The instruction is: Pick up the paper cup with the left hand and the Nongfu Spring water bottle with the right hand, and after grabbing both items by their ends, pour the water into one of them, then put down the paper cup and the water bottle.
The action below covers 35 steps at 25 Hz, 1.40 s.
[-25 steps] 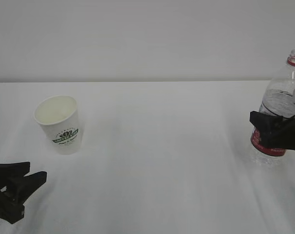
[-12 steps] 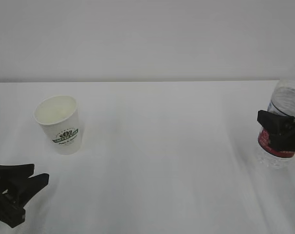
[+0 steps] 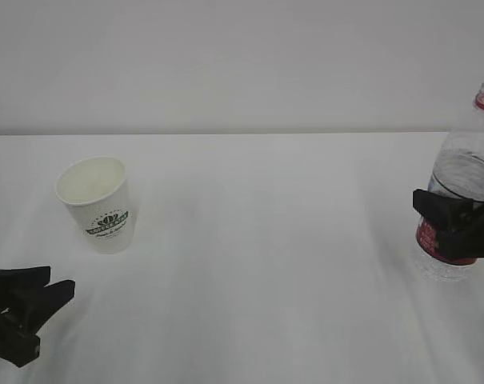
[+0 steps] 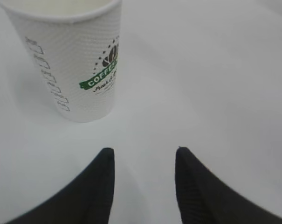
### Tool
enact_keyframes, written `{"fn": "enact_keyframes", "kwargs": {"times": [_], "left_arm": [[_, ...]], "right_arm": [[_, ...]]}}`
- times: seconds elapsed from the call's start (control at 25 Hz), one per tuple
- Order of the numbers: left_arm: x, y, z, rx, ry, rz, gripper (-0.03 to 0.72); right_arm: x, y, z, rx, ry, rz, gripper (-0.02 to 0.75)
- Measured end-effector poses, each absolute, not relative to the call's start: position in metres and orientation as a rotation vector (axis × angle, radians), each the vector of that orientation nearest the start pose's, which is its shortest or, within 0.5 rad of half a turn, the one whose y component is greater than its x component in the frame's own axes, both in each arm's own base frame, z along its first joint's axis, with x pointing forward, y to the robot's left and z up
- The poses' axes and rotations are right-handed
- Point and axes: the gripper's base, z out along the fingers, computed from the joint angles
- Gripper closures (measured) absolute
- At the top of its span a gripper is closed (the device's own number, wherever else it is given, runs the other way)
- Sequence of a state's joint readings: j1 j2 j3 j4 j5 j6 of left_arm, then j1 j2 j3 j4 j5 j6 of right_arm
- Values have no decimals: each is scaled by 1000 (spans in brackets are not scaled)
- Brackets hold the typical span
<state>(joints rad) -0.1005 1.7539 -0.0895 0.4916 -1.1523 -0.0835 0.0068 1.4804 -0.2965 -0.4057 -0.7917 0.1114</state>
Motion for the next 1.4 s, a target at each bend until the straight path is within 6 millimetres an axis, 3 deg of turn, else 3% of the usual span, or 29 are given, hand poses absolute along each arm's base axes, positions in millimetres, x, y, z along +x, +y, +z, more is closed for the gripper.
{"fn": "enact_keyframes", "kwargs": {"times": [0.08,0.24,0.36,0.64,0.84,1.12,1.28,1.4], "left_arm": [[179,-57,105,494,1958,-427,293],[189,-57,109,481,1927,-421,99],[203,-58,114,434,1895,-432,41],[227,-59,110,391,1885,-444,36],[228,-59,108,392,1895,-449,96],[227,-62,108,426,1890,-468,107],[227,-62,108,427,1890,-469,97],[227,-62,108,427,1890,-469,47]], "right_arm": [[229,27,165,-373,1870,155,265],[229,27,165,-373,1870,155,265],[229,27,165,-375,1870,156,265],[228,28,165,-394,1869,158,265],[228,29,164,-407,1868,160,265],[228,29,164,-412,1867,161,265],[228,29,164,-412,1867,161,265],[228,29,164,-412,1867,161,266]]}}
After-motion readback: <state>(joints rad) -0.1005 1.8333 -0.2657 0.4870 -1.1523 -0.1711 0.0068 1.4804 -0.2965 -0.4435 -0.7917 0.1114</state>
